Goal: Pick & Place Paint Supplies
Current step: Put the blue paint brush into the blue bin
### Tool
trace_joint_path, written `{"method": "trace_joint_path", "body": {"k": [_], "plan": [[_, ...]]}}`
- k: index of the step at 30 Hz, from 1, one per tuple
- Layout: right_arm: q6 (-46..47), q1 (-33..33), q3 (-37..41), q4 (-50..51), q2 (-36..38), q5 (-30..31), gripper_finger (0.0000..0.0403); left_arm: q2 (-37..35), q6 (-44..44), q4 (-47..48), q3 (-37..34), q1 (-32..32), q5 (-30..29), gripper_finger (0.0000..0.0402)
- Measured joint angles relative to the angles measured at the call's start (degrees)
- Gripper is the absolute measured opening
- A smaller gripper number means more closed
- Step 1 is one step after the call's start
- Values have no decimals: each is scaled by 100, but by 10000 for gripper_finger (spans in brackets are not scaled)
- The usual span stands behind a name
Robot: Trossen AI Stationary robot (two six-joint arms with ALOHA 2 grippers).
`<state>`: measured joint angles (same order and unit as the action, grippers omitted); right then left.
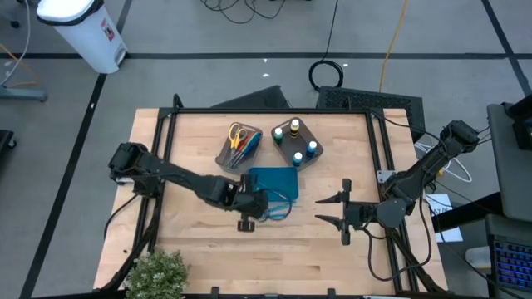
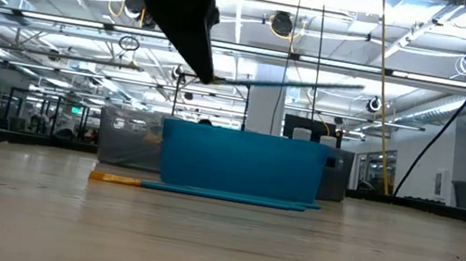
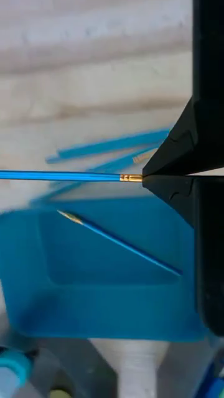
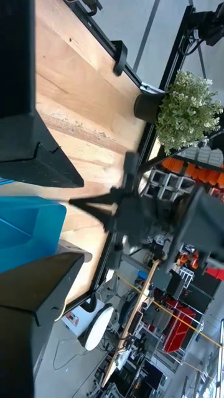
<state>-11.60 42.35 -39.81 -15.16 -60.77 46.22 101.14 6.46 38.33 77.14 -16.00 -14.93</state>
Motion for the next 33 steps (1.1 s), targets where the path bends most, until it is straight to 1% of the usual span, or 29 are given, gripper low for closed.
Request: {"method": "trace_joint_path", "body": {"k": [5,14,20,27,33], "plan": [[0,0,0,0,0,0,171,0,-3,253,0,402,141,1],[0,0,0,0,0,0,171,0,-22,373,-10,954,201,1],[-2,0,0,0,0,0,171,-4,-21,360,-169,1261,293,0],[-7,0,0,0,0,0,171,-5,-28,115,-334,1452,317,0],[-18,0,0,0,0,0,171,-7,-37,-161,-505,1448,453,0]]}}
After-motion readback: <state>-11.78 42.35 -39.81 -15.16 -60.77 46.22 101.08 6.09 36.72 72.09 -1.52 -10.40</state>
